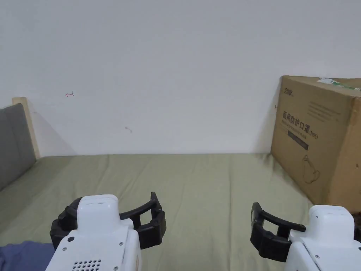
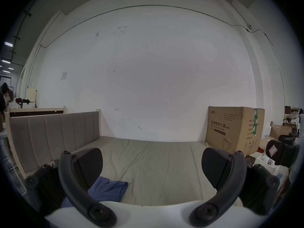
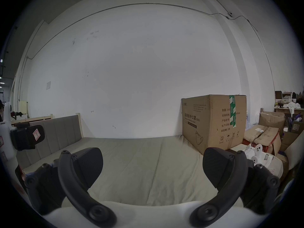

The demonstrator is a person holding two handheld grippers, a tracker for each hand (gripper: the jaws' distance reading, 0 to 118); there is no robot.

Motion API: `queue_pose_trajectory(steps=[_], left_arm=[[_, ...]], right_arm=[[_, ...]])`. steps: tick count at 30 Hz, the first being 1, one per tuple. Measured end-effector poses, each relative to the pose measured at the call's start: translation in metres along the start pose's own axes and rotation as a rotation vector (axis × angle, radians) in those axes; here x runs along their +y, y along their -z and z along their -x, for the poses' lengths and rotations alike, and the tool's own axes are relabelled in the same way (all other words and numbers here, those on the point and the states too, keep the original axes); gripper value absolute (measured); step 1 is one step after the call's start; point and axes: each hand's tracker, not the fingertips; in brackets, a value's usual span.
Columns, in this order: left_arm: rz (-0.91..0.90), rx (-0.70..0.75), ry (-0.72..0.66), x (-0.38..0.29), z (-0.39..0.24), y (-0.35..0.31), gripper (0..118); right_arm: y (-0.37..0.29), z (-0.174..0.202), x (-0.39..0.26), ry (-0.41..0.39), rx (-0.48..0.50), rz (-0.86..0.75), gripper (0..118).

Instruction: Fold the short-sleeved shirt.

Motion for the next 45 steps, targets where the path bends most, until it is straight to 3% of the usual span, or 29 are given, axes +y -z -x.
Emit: queue_pose_trajectory(steps=[10,12,14,17,18,19,20,21,22,23,24,27,29,31,33,34,36,40,45], left_arm=[[0.015,0.0,0.01,-0.002,0.001,0.002,118],[0.016,-0.005,0.015,0.0,-0.002,0.004,118],[-0.022,0.017,0.196,0.008,-0.015,0.008,118],[-0.171,0.144,0.75,-0.001,-0.055,0.013,118],[-0.257,0.213,1.035,-0.019,-0.069,0.016,118],[-0.385,0.271,1.34,-0.035,-0.084,0.017,118],[-0.515,0.308,1.597,-0.053,-0.076,0.019,118],[-0.595,0.3,1.74,-0.069,-0.073,0.022,118],[-0.617,0.249,1.738,-0.068,-0.07,0.018,118],[-0.572,0.181,1.652,-0.067,-0.071,0.014,118],[-0.477,0.128,1.467,-0.059,-0.071,0.013,118],[-0.224,0.1,0.987,-0.019,-0.071,0.012,118],[-0.097,0.023,0.634,0.001,-0.054,0.015,118],[-0.017,-0.017,0.318,0.009,-0.026,0.021,118],[0.019,-0.075,0.062,0.008,-0.006,0.021,118],[0.029,-0.05,-0.002,0.005,-0.001,0.019,118],[0.022,0.016,-0.024,0.0,0.001,0.016,118],[-0.024,0.026,0.019,-0.001,0.001,0.01,118],[-0.035,-0.005,0.099,0.0,-0.007,0.007,118]], right_arm=[[0.004,0.005,0.001,-0.021,0.009,0.004,118],[0.005,0.002,0.001,0.03,-0.019,-0.013,118],[0.009,-0.015,0.0,0.252,-0.052,0.019,118],[0.026,-0.075,-0.031,1.019,-0.038,0.155,118],[0.031,-0.093,-0.058,1.34,-0.052,0.217,118],[0.032,-0.106,-0.086,1.556,-0.099,0.294,118],[0.029,-0.113,-0.112,1.731,-0.123,0.342,118],[0.025,-0.114,-0.129,1.839,-0.157,0.36,118],[0.019,-0.115,-0.141,1.92,-0.202,0.367,118],[0.013,-0.112,-0.142,1.912,-0.217,0.34,118],[0.01,-0.11,-0.138,1.866,-0.207,0.322,118],[0.019,-0.115,-0.09,1.427,-0.1,0.216,118],[0.025,-0.098,-0.038,1.002,-0.027,0.116,118],[0.02,-0.067,-0.002,0.524,-0.011,0.02,118],[0.016,-0.031,0.013,0.118,-0.062,-0.046,118],[0.012,-0.017,0.013,-0.015,-0.08,-0.074,118],[0.008,-0.003,0.009,-0.098,-0.064,-0.102,118],[0.008,0.0,0.005,-0.032,-0.006,-0.041,118],[0.009,-0.008,0.001,0.028,-0.03,-0.028,118]])
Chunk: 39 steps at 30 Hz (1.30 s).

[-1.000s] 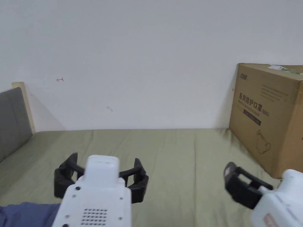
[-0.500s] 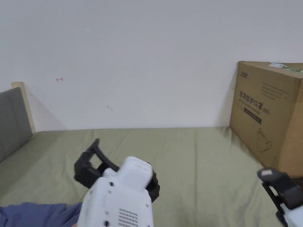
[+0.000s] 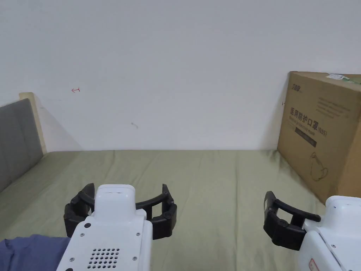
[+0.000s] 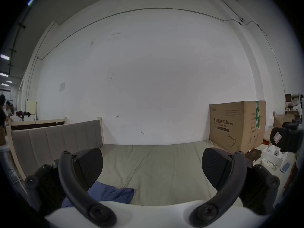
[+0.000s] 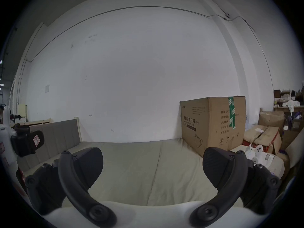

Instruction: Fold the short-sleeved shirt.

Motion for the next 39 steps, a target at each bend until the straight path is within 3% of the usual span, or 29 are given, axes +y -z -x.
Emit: queue_pose_trajectory(steps=[7,21,28,29,30,31,32,33,35,39], left_arm=[[0.023,-0.029,0.012,-0.003,-0.003,0.0,118],[0.026,0.0,-0.07,0.004,0.004,0.0,118],[0.042,-0.001,-0.06,0.003,0.004,0.002,115],[0.043,0.0,-0.062,0.003,0.004,0.001,97],[0.043,-0.001,-0.064,0.004,0.005,0.0,63],[0.046,0.004,-0.067,0.004,0.005,0.0,18],[0.061,0.014,-0.066,0.005,0.006,0.003,0],[0.099,0.074,-0.041,0.004,0.007,0.004,0],[0.1,0.008,-0.099,0.004,0.008,0.004,0],[0.117,0.026,-0.095,0.001,0.011,0.007,0]], right_arm=[[-0.003,0.001,0.0,0.002,0.005,0.007,118],[-0.005,0.011,0.0,-0.094,0.019,0.004,118],[-0.007,0.006,0.005,-0.013,0.028,0.017,116],[-0.006,0.003,0.006,-0.004,0.042,0.029,105],[-0.006,0.001,0.007,0.002,0.057,0.034,78],[-0.006,0.0,0.008,0.004,0.065,0.031,29],[-0.005,0.001,0.009,-0.02,0.022,0.041,0],[-0.002,0.003,0.009,-0.051,-0.018,0.07,0],[-0.001,-0.005,0.006,0.029,0.063,0.069,0],[-0.002,-0.009,0.006,0.033,0.015,0.08,0]])
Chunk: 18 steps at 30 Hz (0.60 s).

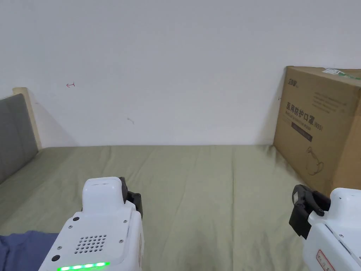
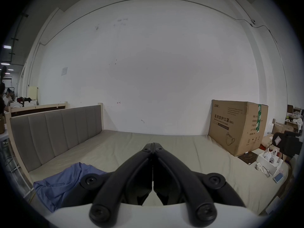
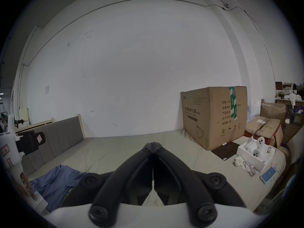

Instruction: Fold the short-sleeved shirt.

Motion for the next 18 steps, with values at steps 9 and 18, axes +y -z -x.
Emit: queue_pose_trajectory(steps=[9,18], left_arm=[[0.008,0.163,0.048,0.003,0.093,-0.024,0],[0.027,0.496,0.032,-0.007,0.205,-0.063,0]], right_arm=[[0.038,0.082,-0.021,0.029,0.193,0.077,0],[0.057,0.201,-0.038,0.086,0.56,0.205,0]])
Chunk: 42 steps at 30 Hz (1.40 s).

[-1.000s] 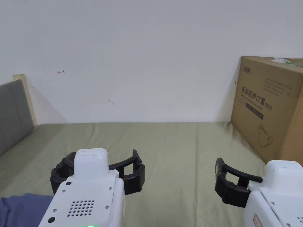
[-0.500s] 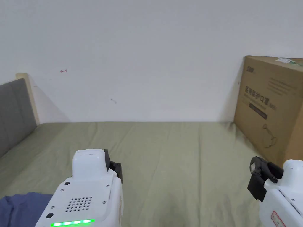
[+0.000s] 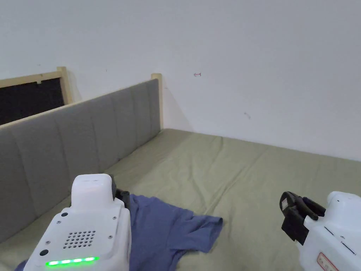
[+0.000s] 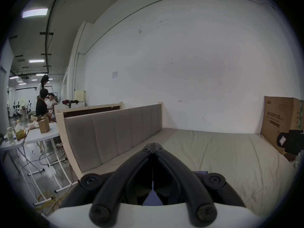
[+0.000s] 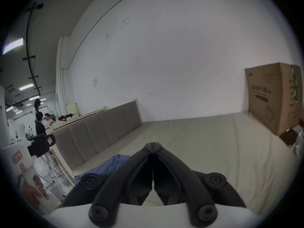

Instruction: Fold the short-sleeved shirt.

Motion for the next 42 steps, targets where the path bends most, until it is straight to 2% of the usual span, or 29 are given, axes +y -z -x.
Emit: queue_pose_trajectory(steps=[2,4,5,7,9,10,11,12,13,15,16,17,20,21,23,25,29,31,33,34,35,36,37,38,40,42], left_arm=[[0.028,-0.009,-0.007,-0.002,0.006,0.011,0],[0.141,-0.062,-0.019,-0.003,0.012,0.039,0],[0.251,-0.111,-0.01,-0.003,0.016,0.065,0],[0.6,-0.222,0.013,-0.019,0.019,0.133,0],[0.861,-0.319,-0.109,-0.053,0.031,0.195,0],[0.939,-0.318,-0.151,-0.069,0.032,0.215,0],[1.013,-0.301,-0.173,-0.088,0.032,0.235,8],[1.091,-0.297,-0.156,-0.107,0.027,0.248,32],[1.131,-0.297,-0.117,-0.119,0.023,0.255,62],[1.18,-0.287,-0.053,-0.149,0.016,0.275,79],[1.195,-0.279,-0.046,-0.161,0.013,0.283,91],[1.196,-0.273,-0.046,-0.173,0.008,0.284,100],[1.206,-0.241,-0.022,-0.202,-0.004,0.299,99],[1.21,-0.236,-0.014,-0.209,-0.008,0.298,103],[1.222,-0.24,0.005,-0.228,-0.019,0.299,118],[1.173,-0.197,0.121,-0.232,-0.031,0.295,118],[1.173,-0.18,0.082,-0.224,-0.03,0.295,118],[1.111,-0.196,0.088,-0.219,-0.03,0.279,117],[1.053,-0.199,0.134,-0.215,-0.025,0.271,93],[0.997,-0.23,0.135,-0.209,-0.023,0.263,66],[0.954,-0.262,0.135,-0.202,-0.023,0.256,18],[0.929,-0.28,0.161,-0.194,-0.026,0.251,0],[0.912,-0.234,0.24,-0.192,-0.02,0.248,0],[0.886,-0.249,0.242,-0.184,-0.014,0.243,0],[0.932,-0.334,0.182,-0.163,0.003,0.248,0],[0.882,-0.344,0.125,-0.124,0.016,0.242,0]], right_arm=[[0.005,-0.005,0.0,0.003,-0.016,0.017,0],[0.006,-0.013,0.0,0.009,0.003,0.065,0],[0.007,-0.021,-0.001,0.017,0.046,0.126,0],[0.005,-0.034,-0.005,-0.008,0.027,0.194,0],[0.002,-0.047,-0.011,-0.051,-0.006,0.245,0],[0.001,-0.053,-0.015,-0.065,-0.025,0.264,0],[0.0,-0.059,-0.018,-0.072,-0.044,0.284,0],[0.0,-0.067,-0.023,-0.068,-0.055,0.305,0],[0.0,-0.073,-0.026,-0.058,-0.058,0.326,0],[0.001,-0.082,-0.034,-0.023,-0.065,0.389,0],[0.003,-0.086,-0.038,-0.01,-0.066,0.416,0],[0.004,-0.088,-0.041,-0.004,-0.066,0.44,0],[0.009,-0.09,-0.051,-0.027,-0.069,0.487,0],[0.01,-0.09,-0.053,-0.034,-0.066,0.5,0],[0.014,-0.089,-0.058,-0.043,-0.052,0.526,0],[0.016,-0.088,-0.062,-0.044,-0.038,0.542,0],[0.018,-0.083,-0.065,-0.03,-0.015,0.548,0],[0.02,-0.083,-0.066,-0.017,-0.008,0.543,0],[0.02,-0.082,-0.065,-0.005,-0.007,0.54,0],[0.018,-0.083,-0.063,0.004,-0.005,0.538,0],[0.015,-0.084,-0.061,0.015,0.001,0.533,0],[0.012,-0.085,-0.059,0.024,0.007,0.526,0],[0.008,-0.087,-0.056,0.03,0.011,0.519,0],[0.005,-0.089,-0.054,0.03,0.01,0.512,0],[-0.002,-0.091,-0.049,0.023,0.003,0.5,0],[-0.011,-0.096,-0.044,0.023,-0.004,0.486,0]])
